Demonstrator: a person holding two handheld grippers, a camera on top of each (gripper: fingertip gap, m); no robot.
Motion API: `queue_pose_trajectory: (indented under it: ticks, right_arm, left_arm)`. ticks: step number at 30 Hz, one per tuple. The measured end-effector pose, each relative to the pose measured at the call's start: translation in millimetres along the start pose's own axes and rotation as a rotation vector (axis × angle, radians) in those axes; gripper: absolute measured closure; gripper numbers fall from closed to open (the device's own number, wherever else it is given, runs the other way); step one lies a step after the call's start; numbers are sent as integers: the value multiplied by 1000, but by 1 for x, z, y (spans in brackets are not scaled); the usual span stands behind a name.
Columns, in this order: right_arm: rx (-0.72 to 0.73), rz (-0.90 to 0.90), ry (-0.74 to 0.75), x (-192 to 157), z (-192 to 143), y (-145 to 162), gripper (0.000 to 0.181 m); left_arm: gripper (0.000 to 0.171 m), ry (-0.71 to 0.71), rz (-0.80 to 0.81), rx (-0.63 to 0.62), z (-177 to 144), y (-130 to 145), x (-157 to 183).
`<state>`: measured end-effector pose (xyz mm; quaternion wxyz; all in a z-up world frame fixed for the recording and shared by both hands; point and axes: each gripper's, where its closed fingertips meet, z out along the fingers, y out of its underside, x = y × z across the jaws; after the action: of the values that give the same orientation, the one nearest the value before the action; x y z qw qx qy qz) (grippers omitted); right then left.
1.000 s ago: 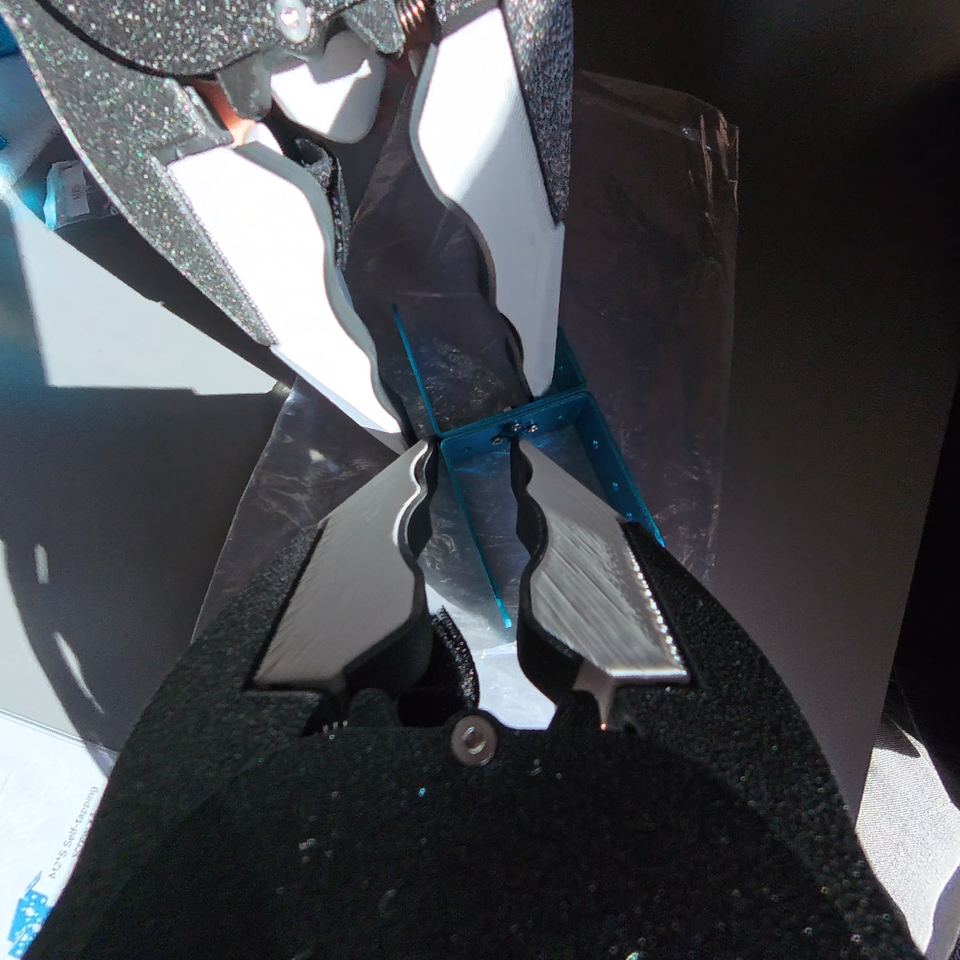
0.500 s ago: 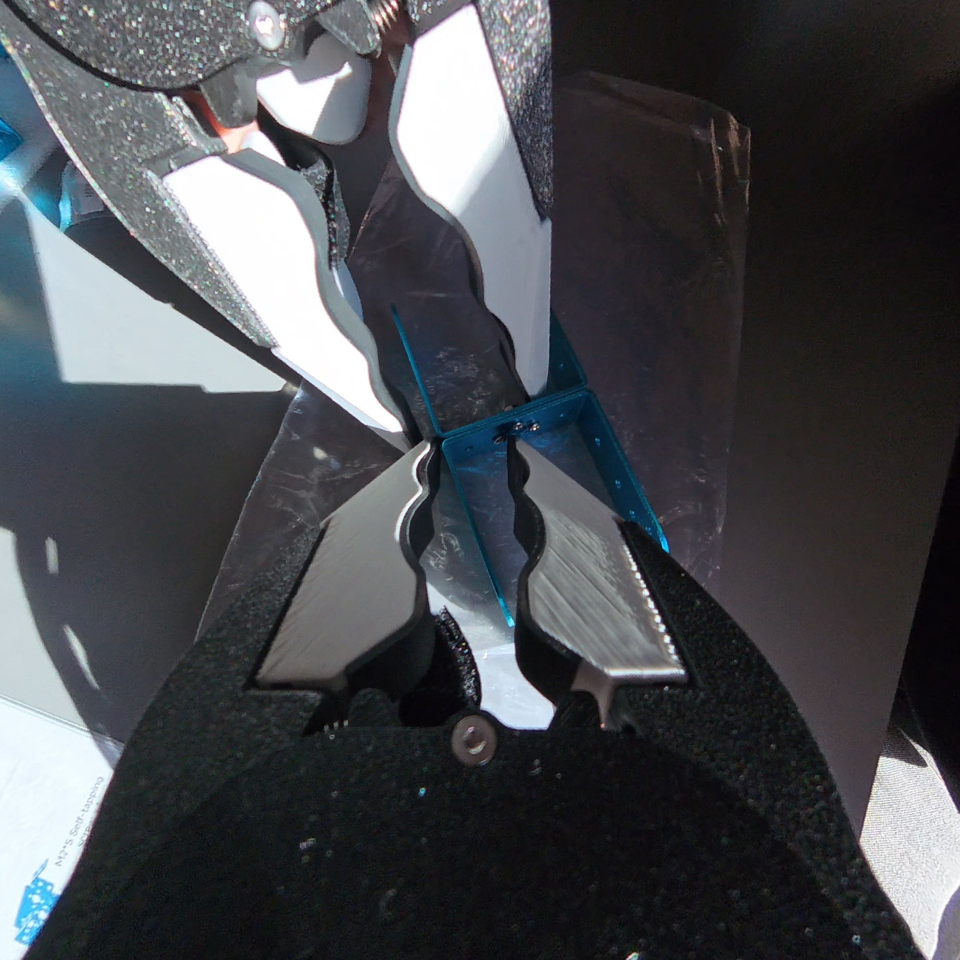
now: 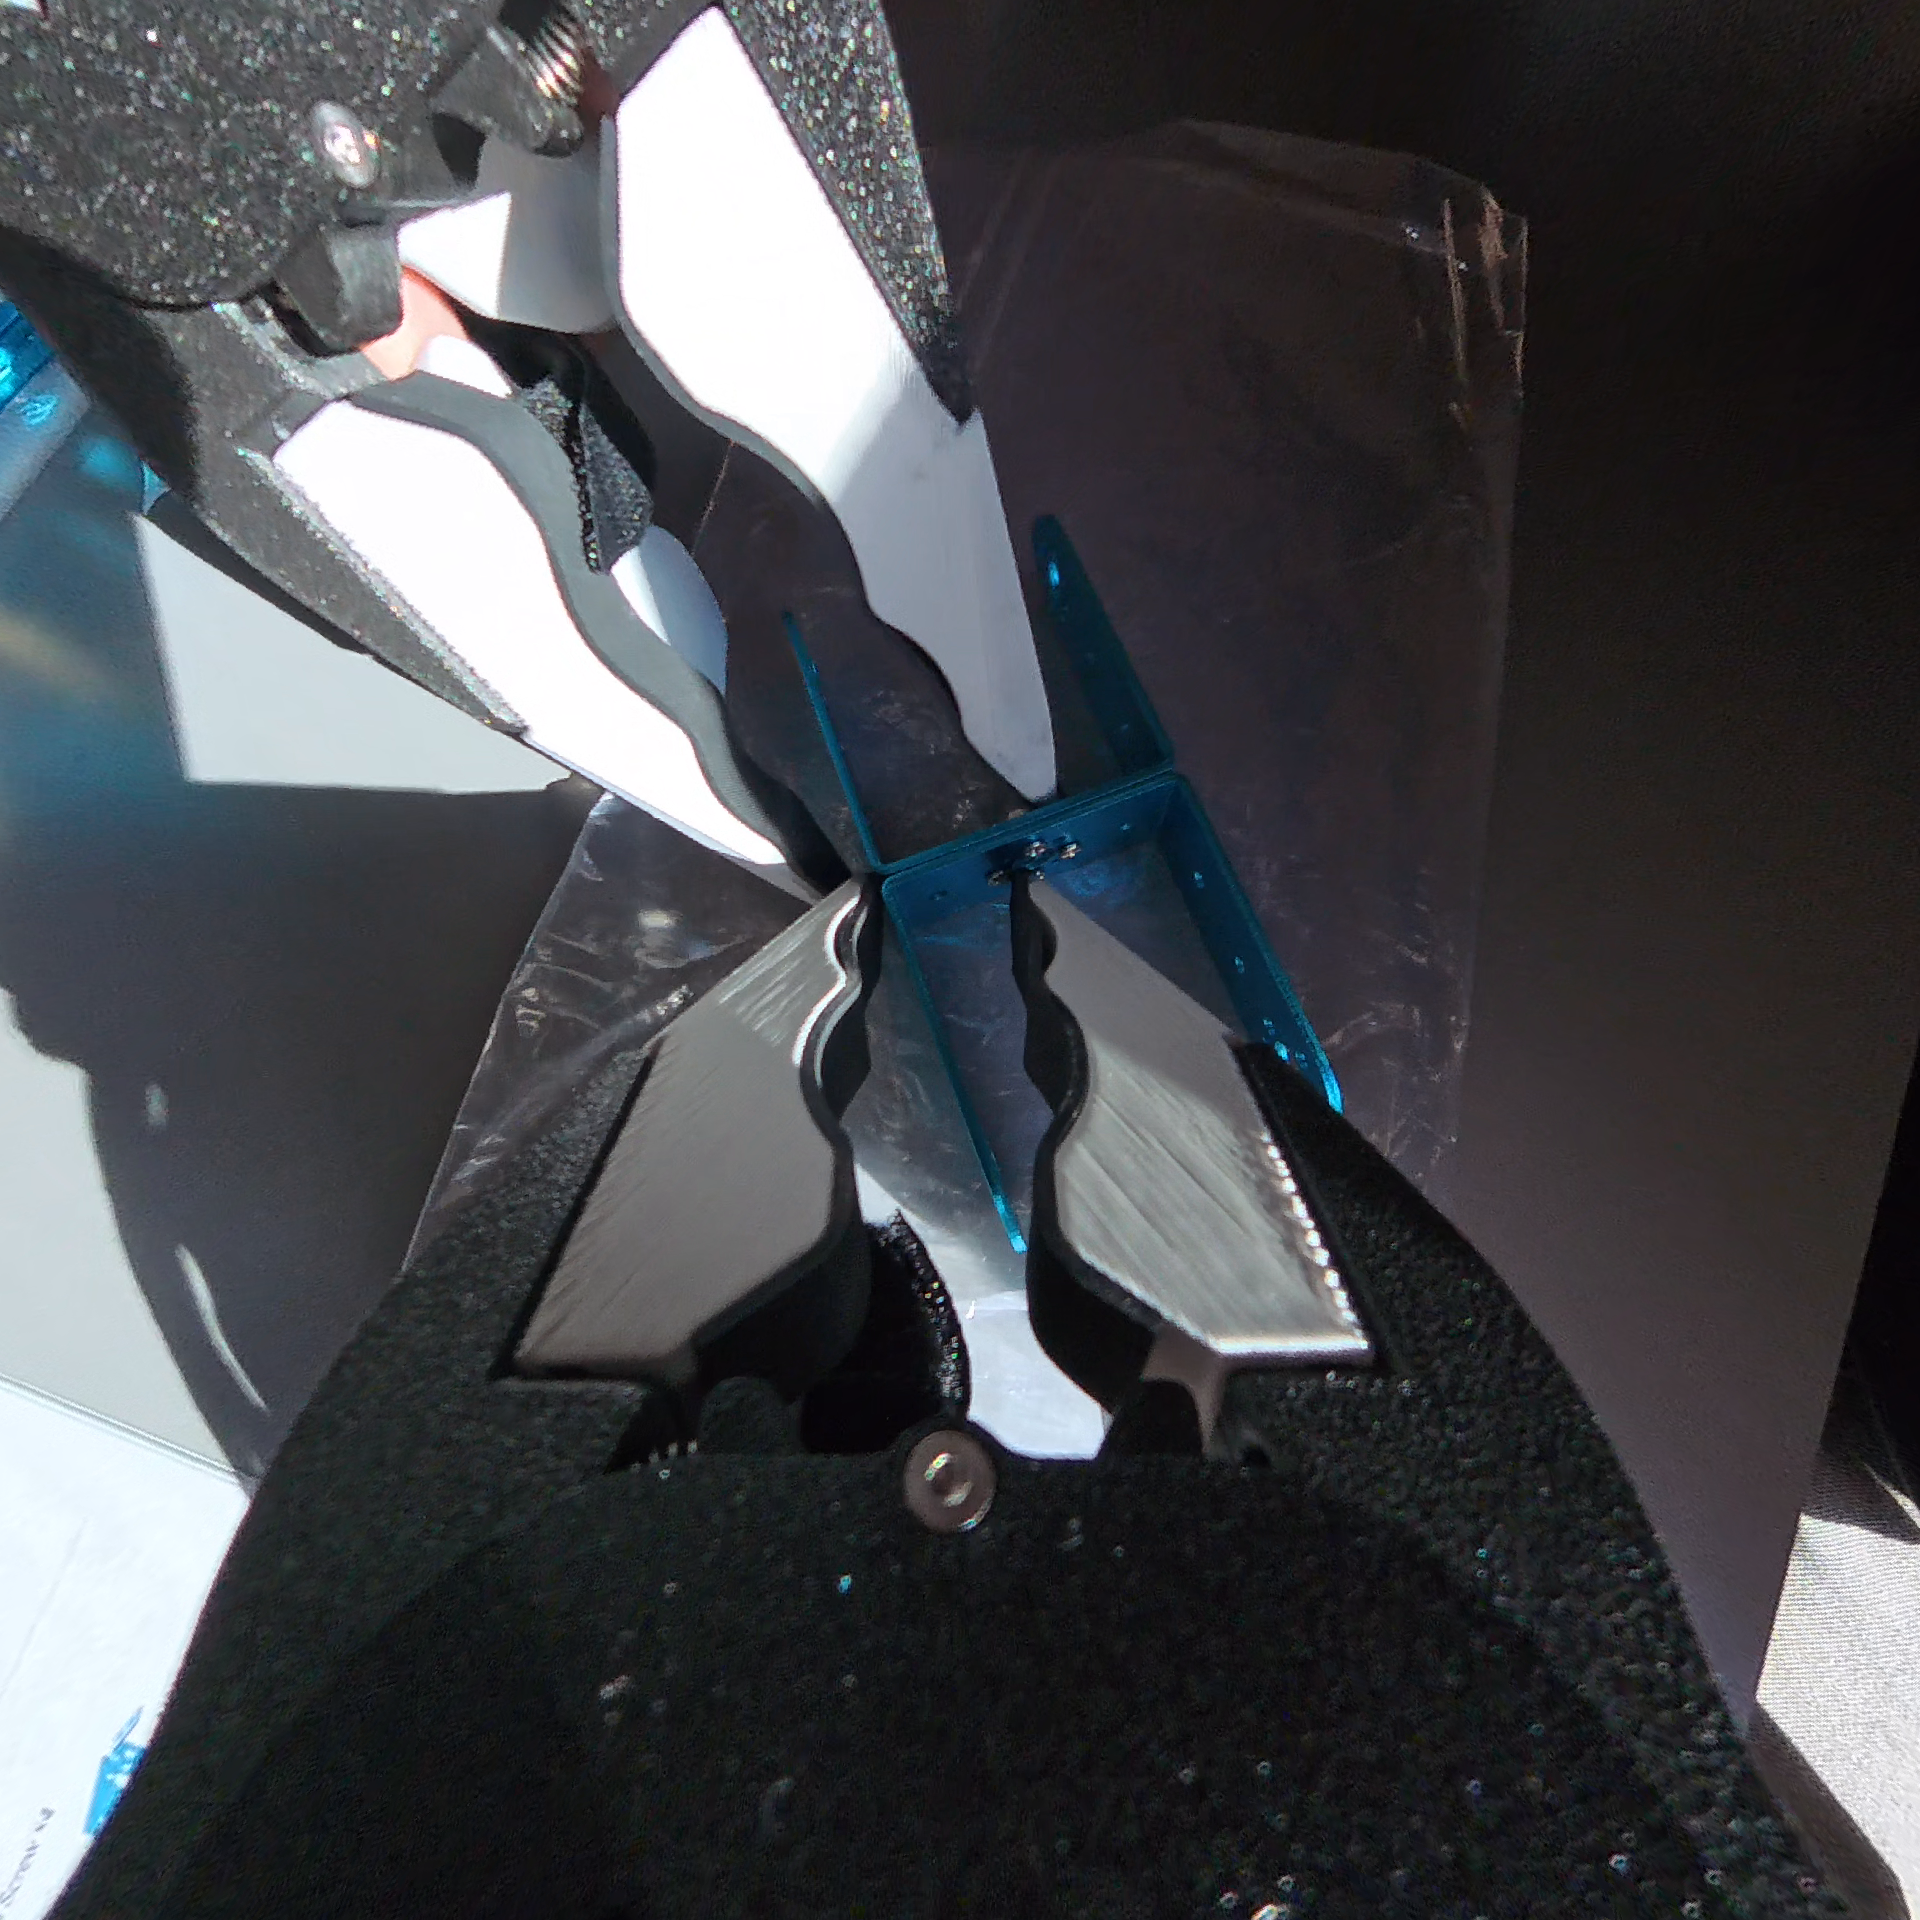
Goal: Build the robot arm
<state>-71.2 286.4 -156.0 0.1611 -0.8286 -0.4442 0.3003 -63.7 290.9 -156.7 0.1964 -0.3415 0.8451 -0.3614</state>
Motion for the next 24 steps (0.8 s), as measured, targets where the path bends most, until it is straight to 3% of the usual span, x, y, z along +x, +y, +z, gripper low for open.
queue_pose_trajectory:
  ticks: [14, 16, 24]
  right_arm:
    - [-15, -40, 25, -6, 1, 3, 141]
    - [-3, -38, -60, -19, 0, 2, 123]
    - [-10, 1, -39, -11, 0, 2, 136]
  left_arm:
    - [161, -4, 17, -20, 4, 2, 2]
    - [165, 6, 15, -24, 4, 2, 3]
    - [166, -6, 27, -26, 5, 2, 4]
